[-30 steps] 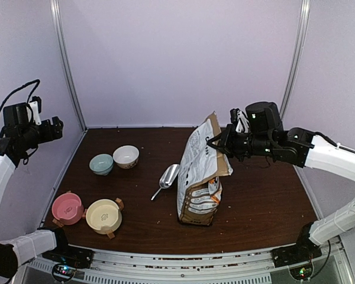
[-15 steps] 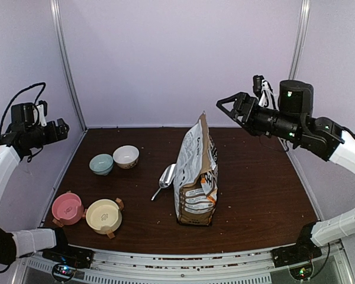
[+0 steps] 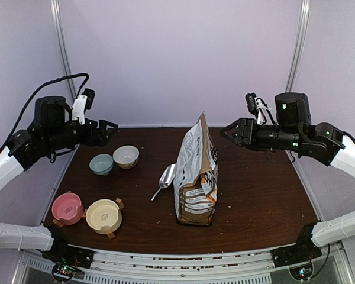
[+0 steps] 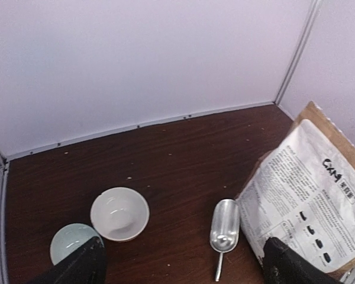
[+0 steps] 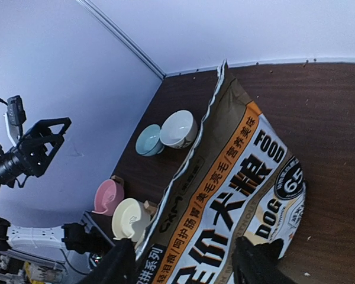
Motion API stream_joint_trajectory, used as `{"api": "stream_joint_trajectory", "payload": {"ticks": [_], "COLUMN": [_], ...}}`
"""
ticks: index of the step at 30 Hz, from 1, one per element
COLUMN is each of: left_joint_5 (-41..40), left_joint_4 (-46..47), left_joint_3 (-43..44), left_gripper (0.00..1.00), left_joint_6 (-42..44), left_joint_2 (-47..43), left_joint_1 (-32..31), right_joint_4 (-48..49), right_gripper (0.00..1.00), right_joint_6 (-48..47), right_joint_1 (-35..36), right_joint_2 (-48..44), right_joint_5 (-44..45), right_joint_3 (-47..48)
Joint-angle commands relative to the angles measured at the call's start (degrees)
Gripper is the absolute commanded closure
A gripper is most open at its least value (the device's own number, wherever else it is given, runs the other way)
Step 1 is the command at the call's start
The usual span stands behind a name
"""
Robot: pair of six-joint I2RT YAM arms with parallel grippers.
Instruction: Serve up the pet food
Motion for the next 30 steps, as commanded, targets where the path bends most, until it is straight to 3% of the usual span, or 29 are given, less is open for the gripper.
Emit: {"api": "stream_joint_trajectory", "payload": {"ticks": [1, 3, 9, 30], "left_joint_5": [-3.48, -2.99, -2.37, -5.58], "left_joint_4": [7.65, 9.82, 15.17, 15.42], "left_joint_3": [3.40, 3.93, 4.15, 1.59], "left_gripper": [0.06, 0.06, 0.06, 0.06], "left_joint_6": [-3.14, -3.41, -4.44, -5.01], "left_joint_2": [4.82, 7.31, 12.50, 10.80], "left_joint_1": [-9.83, -13.69, -18.93, -19.33], "right_joint_4": [2.74, 4.40, 6.84, 7.48], "right_gripper": [0.48, 0.56, 0.65, 0.80], "right_joint_6": [1.44, 2.61, 5.53, 6.95], "right_joint_1": [1.93, 2.41, 3.96, 5.17], "right_joint_2": [-1.71, -1.63, -1.04, 1.03], "right_joint_5": [-7.80, -9.54, -11.70, -12.06], "right_joint_3": [-2.52, -3.47, -5.00, -5.71]}}
